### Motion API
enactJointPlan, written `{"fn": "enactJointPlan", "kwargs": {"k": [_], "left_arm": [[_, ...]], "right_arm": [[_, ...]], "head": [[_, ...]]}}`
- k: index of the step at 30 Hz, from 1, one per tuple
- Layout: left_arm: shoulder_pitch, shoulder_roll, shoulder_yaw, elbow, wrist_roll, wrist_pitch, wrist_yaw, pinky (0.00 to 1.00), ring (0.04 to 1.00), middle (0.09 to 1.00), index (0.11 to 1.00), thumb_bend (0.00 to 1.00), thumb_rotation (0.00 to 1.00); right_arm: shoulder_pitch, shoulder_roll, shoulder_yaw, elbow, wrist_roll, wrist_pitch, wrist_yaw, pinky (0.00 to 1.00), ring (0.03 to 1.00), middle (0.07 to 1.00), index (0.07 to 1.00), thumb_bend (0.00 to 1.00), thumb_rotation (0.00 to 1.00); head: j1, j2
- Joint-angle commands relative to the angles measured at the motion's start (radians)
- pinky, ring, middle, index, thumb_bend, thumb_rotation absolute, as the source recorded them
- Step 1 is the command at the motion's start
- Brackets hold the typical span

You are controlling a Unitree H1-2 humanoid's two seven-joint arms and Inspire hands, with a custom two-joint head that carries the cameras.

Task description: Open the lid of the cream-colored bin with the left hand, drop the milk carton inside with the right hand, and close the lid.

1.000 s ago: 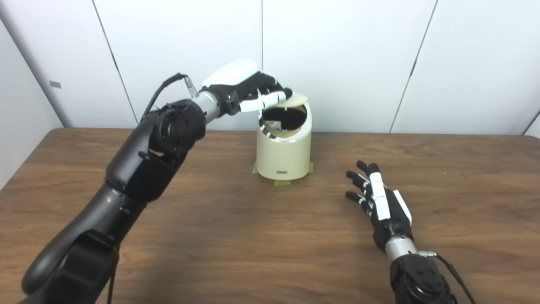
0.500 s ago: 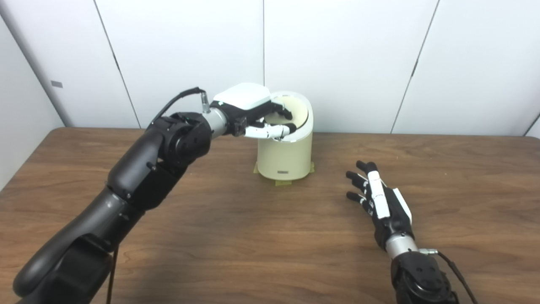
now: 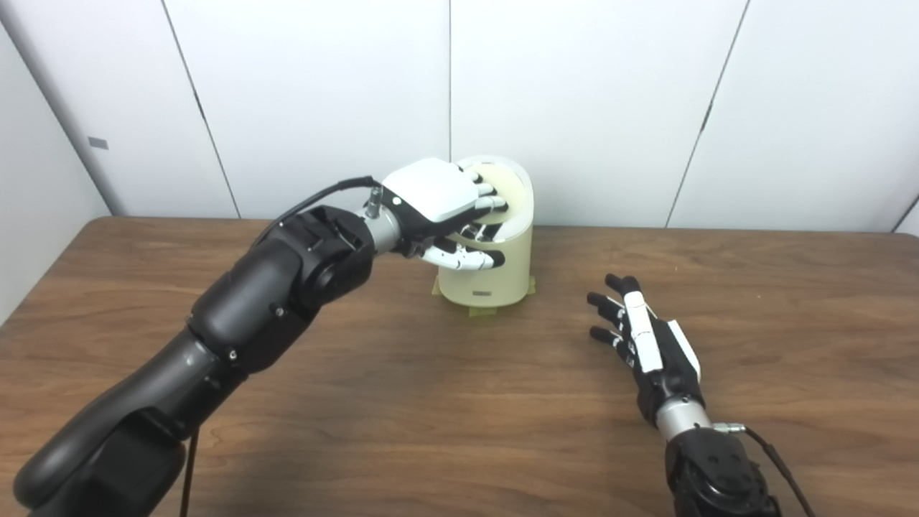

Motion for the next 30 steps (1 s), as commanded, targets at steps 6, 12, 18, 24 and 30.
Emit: {"fn": "enactJointPlan", "kwargs": {"k": [6,12,18,24,30], "left_arm": [[-0.010,0.009,-0.018,-0.014,0.023,-0.027,-0.072,0.94,0.884,0.855,0.850,0.57,1.00],[-0.009,0.011,-0.003,-0.028,0.011,-0.025,-0.093,0.92,0.873,0.845,0.846,0.58,1.00],[-0.007,-0.006,0.056,-0.041,-0.010,0.000,-0.052,0.96,0.904,0.884,0.874,0.56,1.00],[0.015,-0.046,0.181,-0.038,-0.071,0.001,0.094,0.94,0.915,0.899,0.885,0.51,1.00],[0.067,-0.091,0.269,-0.087,-0.087,0.046,0.173,0.91,0.917,0.913,0.908,0.46,1.00]], "right_arm": [[-0.014,-0.001,-0.006,-0.017,0.001,-0.004,0.001,0.93,0.919,0.833,0.924,0.60,1.00],[-0.017,0.003,-0.015,-0.012,0.015,-0.007,0.002,0.92,0.924,0.833,0.925,0.60,1.00],[-0.014,0.004,-0.015,-0.012,0.020,-0.008,0.001,0.93,0.927,0.833,0.930,0.60,1.00],[-0.009,-0.006,-0.014,-0.020,0.007,-0.008,-0.004,0.91,0.917,0.836,0.929,0.57,1.00],[-0.006,-0.010,-0.018,-0.028,0.009,-0.006,-0.004,0.87,0.909,0.837,0.925,0.57,1.00]], "head": [[0.000,0.004],[0.000,0.004],[-0.002,0.003],[-0.005,0.005],[-0.007,0.008]]}}
